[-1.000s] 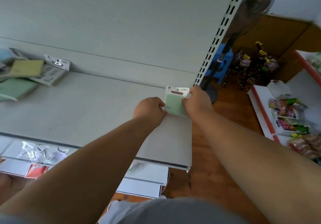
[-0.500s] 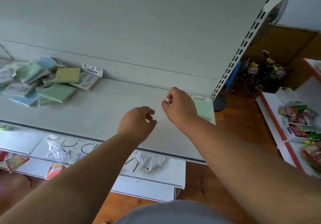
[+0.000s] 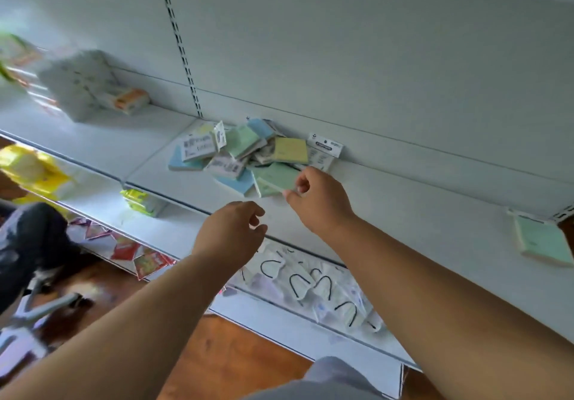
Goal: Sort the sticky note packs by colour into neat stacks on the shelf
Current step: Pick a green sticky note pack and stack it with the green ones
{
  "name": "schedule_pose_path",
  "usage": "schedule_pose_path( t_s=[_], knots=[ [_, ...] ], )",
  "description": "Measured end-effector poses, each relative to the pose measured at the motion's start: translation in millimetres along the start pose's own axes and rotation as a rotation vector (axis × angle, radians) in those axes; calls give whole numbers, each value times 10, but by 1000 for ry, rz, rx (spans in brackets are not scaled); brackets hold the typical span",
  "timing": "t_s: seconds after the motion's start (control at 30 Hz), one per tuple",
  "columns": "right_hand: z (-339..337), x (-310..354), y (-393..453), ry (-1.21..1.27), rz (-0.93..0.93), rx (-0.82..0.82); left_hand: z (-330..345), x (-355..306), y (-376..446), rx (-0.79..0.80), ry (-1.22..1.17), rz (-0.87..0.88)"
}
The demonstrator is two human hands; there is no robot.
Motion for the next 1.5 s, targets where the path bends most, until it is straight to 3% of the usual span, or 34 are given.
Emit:
schedule_pose_path(
  t_s=[0.17, 0.3, 0.43, 0.6, 0.7, 0.8, 1.0, 1.17, 1.5],
  knots=[
    [92, -136, 558, -137, 72, 76, -16, 78, 350, 41, -26, 19],
    [174, -290, 943, -301, 351, 158, -92, 152, 681, 103, -19, 22],
    [233, -316, 1067, -232, 451, 147, -90, 227, 992, 310, -276, -82],
    [290, -398, 1008, 168, 619, -36, -77, 332, 1157, 357, -480, -105],
    [376, -335, 858, 568, 584, -200, -149, 445, 1167, 327, -539, -97],
    [444, -221, 618, 703, 554, -293, -176, 516, 1105, 356, -602, -19],
    [208, 22, -105, 419, 465, -495, -88, 295, 804, 504, -631, 245],
    [-137, 1, -894, 232, 517, -604, 109, -189, 461, 652, -654, 436],
    [-753, -764, -2110, 143, 594, -772, 824, -1414, -152, 609, -343, 657]
  ],
)
Point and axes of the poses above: each hand's wrist, its own y-axis towards the middle knuckle, its own z-axis out of the palm, x = y × z, the point moved 5 cm from there along y, towards the middle knuckle, and after that the axes turned 15 degrees about x, right-handed, at the moved point
